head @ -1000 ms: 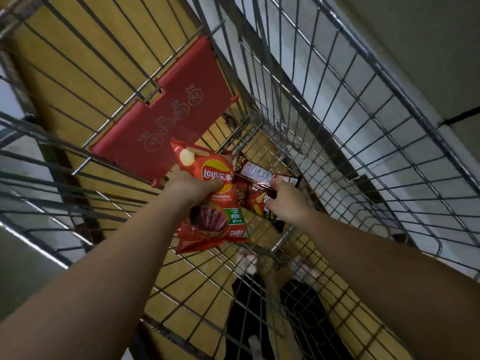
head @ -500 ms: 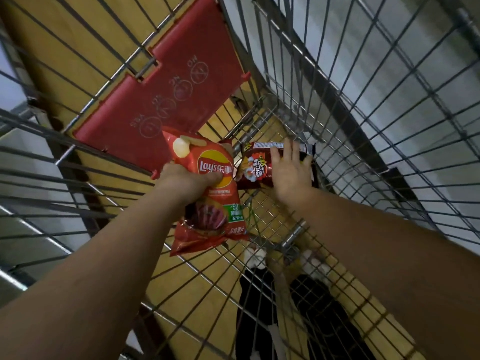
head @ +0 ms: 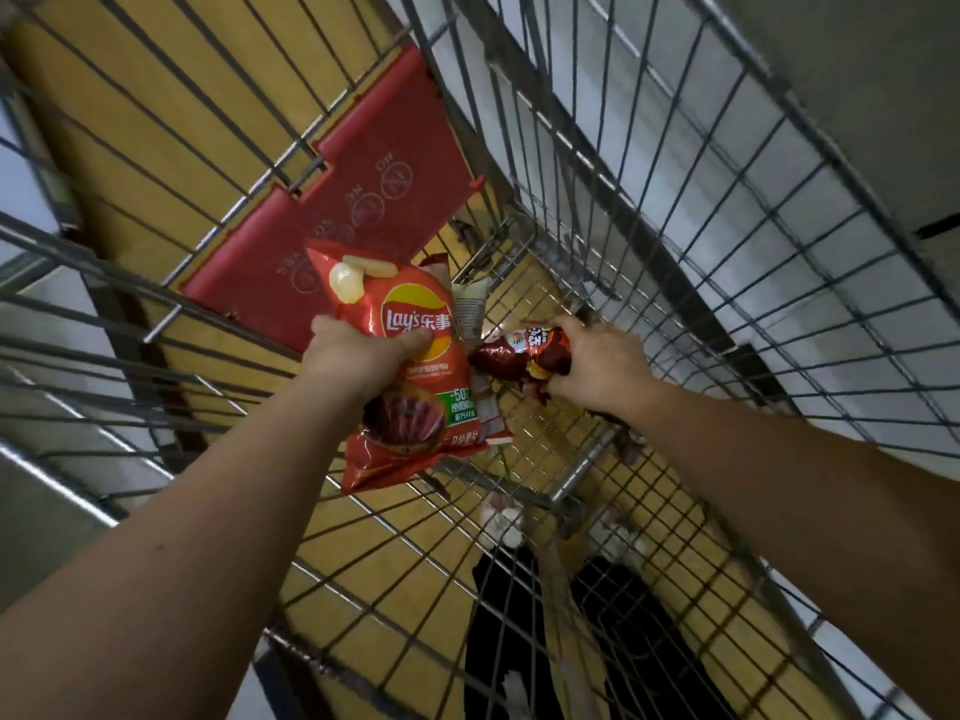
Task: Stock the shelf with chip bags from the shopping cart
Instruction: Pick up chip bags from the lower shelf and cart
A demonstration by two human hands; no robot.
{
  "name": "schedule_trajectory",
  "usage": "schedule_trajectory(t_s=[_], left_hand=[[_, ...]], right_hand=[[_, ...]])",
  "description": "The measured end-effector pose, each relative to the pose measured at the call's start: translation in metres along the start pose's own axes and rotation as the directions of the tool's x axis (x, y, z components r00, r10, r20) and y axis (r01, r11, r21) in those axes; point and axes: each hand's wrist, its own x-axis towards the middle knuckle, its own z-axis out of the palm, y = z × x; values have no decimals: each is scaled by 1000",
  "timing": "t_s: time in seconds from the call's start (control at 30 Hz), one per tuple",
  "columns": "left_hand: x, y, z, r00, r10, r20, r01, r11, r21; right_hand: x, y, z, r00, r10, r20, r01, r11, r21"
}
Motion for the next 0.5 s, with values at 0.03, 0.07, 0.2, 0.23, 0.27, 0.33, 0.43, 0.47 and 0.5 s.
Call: schedule_trajectory(t_s=[0.03,0.07,0.2,0.23,0.27,0.33,0.43,0.47,0.5], left_hand=[[-4,1,-4,1000,16,-5,-16,1000,-1],[-9,3,-9,999,36,-12,-36,999,0],[-21,9,-29,990,132,-40,-131,991,37],[-24,11,-34,989,145,-29,-144,989,31],[-29,14,-38,987,160,-11,-160,987,22],[-37,20,-46,977,211,9,-211,977,-6],[-60,34,-62,955,297,-2,-297,953,-67],[-70,40,-68,947,320,-4,-319,943,-90],[-79,44,-75,939,344,-4,-343,933,-109]], right_hand=[[-7,3,-5,999,36,8,-37,998,52],[-14,4,-12,997,71,17,-73,990,123],[-42,5,-43,976,172,136,-218,702,678],[-51,3,-53,970,121,211,-242,559,793],[-59,-1,-62,961,59,269,-267,436,860],[-75,-8,-78,946,-25,322,-303,278,911],[-100,-23,-104,958,-103,269,-255,132,958],[-109,-27,-114,962,-112,249,-238,103,966],[-119,-31,-122,966,-123,228,-220,72,973]])
